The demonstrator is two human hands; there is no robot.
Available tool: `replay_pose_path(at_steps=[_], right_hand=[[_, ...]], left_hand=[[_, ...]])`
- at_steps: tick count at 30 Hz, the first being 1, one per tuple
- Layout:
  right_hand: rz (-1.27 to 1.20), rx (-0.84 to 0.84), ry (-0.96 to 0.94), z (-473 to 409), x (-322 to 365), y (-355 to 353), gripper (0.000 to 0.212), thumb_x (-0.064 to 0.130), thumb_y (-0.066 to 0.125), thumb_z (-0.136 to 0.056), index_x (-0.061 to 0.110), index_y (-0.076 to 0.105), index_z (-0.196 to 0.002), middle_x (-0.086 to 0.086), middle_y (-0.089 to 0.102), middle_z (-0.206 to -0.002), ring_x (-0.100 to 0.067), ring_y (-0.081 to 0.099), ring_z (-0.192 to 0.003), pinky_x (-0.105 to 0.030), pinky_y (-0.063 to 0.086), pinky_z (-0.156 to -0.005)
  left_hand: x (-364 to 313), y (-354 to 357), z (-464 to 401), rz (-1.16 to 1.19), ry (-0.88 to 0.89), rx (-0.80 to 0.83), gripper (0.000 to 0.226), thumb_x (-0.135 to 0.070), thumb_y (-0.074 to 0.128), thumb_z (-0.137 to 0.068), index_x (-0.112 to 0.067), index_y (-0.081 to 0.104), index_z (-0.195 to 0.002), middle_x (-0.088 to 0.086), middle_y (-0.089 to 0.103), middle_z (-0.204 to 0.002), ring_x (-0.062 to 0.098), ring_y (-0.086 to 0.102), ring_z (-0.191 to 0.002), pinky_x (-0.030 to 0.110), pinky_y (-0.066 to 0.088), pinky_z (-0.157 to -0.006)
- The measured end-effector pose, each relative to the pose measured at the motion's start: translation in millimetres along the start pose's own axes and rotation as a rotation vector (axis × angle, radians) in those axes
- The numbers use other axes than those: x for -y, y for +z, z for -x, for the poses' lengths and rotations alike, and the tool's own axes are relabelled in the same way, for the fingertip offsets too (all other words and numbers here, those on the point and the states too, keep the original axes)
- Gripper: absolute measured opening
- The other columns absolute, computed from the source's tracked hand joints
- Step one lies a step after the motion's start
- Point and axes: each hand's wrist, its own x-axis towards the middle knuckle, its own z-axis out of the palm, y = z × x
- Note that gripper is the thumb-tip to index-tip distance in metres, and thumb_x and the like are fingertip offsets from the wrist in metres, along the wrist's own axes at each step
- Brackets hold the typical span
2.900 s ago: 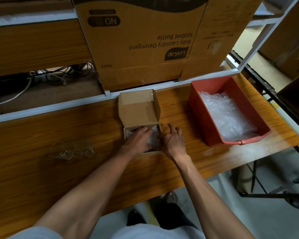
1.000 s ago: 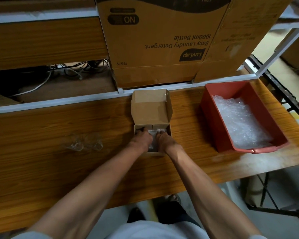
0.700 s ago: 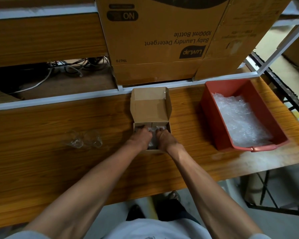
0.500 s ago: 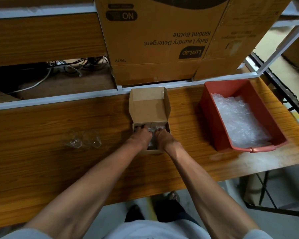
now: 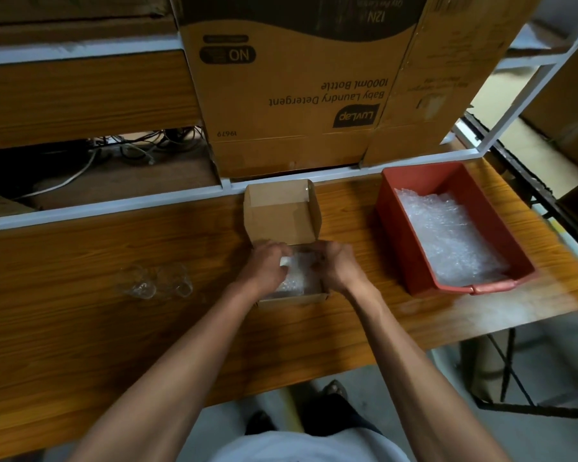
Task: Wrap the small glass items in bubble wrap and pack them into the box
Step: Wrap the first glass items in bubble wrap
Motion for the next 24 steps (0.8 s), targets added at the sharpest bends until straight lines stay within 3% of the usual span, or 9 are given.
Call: replay_pose_path(at_steps=[4, 8, 11, 13, 18, 24], right_hand=[[-0.119, -0.249, 0.024, 30.7, -27.0, -56.8, 0.031, 0.013, 0.074, -0.092, 0.014, 0.076, -0.123, -0.005, 0.077, -0.119, -0.02, 0.072, -0.113, -0.035, 0.058, -0.1], [-0.079, -0.478, 0.125, 52.8, -72.1, -105.5, 0.027, 0.009, 0.069, -0.088, 0.013, 0.079, -0.113, -0.007, 0.079, -0.111, -0.025, 0.072, -0.107, -0.027, 0.049, -0.092], [-0.051, -0.569, 0.199, 54.9, -115.7, -138.0, 0.028, 0.013, 0.072, -0.089, 0.011, 0.075, -0.116, -0.01, 0.077, -0.115, -0.029, 0.072, -0.107, -0.033, 0.053, -0.092], [-0.016, -0.536, 0.294, 51.9, -144.9, -157.4, 0.037, 0.018, 0.076, -0.09, 0.011, 0.069, -0.125, -0.014, 0.073, -0.122, -0.033, 0.07, -0.112, -0.04, 0.057, -0.093], [0.169, -0.244, 0.409, 40.0, -198.4, -177.0, 0.064, 0.032, 0.081, -0.09, 0.005, 0.052, -0.14, -0.021, 0.064, -0.135, -0.039, 0.063, -0.124, -0.041, 0.053, -0.095], [0.133, -0.223, 0.39, 21.5, -231.6, -176.8, 0.037, 0.008, 0.065, -0.092, 0.003, 0.062, -0.129, -0.023, 0.069, -0.124, -0.039, 0.069, -0.113, -0.04, 0.057, -0.087]], left_hand=[[-24.5, 5.8, -1.5, 0.143, 0.006, -0.036, 0.025, -0.019, 0.075, -0.097, -0.025, 0.073, -0.121, -0.002, 0.066, -0.128, 0.017, 0.062, -0.119, 0.038, 0.053, -0.103], [-79.7, 17.1, -12.3, 0.238, 0.118, 0.019, 0.019, -0.02, 0.07, -0.1, -0.035, 0.07, -0.113, -0.007, 0.064, -0.126, 0.011, 0.064, -0.111, 0.027, 0.053, -0.086], [-137.4, 24.2, -27.8, 0.242, 0.215, 0.022, 0.018, -0.021, 0.069, -0.1, -0.033, 0.071, -0.114, -0.009, 0.061, -0.123, 0.011, 0.063, -0.111, 0.028, 0.056, -0.082], [-178.4, 30.2, -40.4, 0.214, 0.282, -0.006, 0.018, -0.024, 0.069, -0.1, -0.031, 0.072, -0.117, -0.009, 0.06, -0.121, 0.01, 0.061, -0.112, 0.028, 0.052, -0.089], [-263.1, 56.5, -74.7, 0.067, 0.4, 0.001, 0.034, -0.026, 0.073, -0.099, -0.021, 0.068, -0.132, 0.003, 0.062, -0.129, 0.019, 0.064, -0.115, 0.035, 0.056, -0.097], [-298.4, 97.1, -124.0, -0.082, 0.249, 0.136, 0.06, -0.031, 0.068, -0.102, -0.018, 0.045, -0.155, 0.01, 0.049, -0.151, 0.03, 0.046, -0.142, 0.039, 0.042, -0.114]])
